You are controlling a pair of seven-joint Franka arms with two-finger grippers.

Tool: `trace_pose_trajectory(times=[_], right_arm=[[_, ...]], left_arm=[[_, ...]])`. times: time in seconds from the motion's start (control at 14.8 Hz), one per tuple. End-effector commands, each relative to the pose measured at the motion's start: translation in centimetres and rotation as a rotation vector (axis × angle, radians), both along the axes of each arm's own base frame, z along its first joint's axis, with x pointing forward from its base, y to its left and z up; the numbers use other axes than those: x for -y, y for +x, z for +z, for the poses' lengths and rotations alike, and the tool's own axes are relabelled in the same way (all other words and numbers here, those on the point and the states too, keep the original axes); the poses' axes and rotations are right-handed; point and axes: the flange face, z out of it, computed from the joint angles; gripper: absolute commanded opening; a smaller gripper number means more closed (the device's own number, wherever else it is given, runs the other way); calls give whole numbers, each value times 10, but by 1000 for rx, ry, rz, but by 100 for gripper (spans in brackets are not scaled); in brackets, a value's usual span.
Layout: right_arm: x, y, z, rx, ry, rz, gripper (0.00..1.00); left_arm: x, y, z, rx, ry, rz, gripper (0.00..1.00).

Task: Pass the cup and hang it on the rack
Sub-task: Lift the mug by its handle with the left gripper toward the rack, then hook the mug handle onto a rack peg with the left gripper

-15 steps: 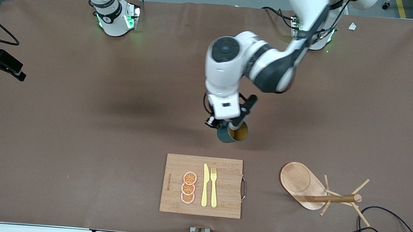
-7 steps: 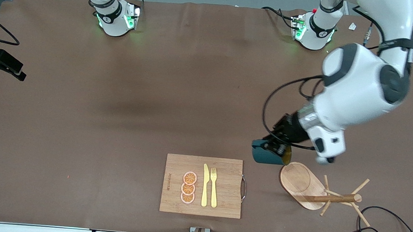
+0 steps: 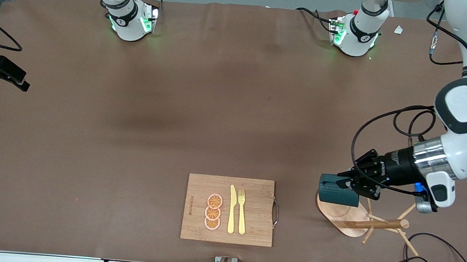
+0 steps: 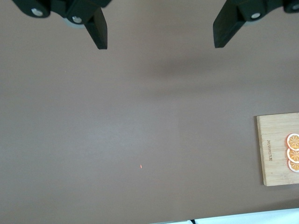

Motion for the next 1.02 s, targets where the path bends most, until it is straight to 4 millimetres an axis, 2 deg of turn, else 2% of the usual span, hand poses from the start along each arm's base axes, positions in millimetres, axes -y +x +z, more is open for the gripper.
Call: trace_pose_trajectory(times=[0.0, 0.27, 0.47, 0.75, 0.95], right_arm=[[3, -3, 0, -4, -11, -15, 100], [4, -2, -1, -6, -10, -18, 100], [3, -2, -1, -4, -10, -16, 100], [3, -2, -1, -6, -10, -16, 100], [4, -2, -1, -6, -10, -18, 100]], left_arm=[[-25, 2, -8, 61, -89, -110, 2], [-55, 10, -29, 120, -201, -161, 2], [-66, 16, -44, 128, -258, -147, 2], [-71, 22, -52, 130, -347, -102, 1], [-90, 27, -61, 130, -389, -61, 1]])
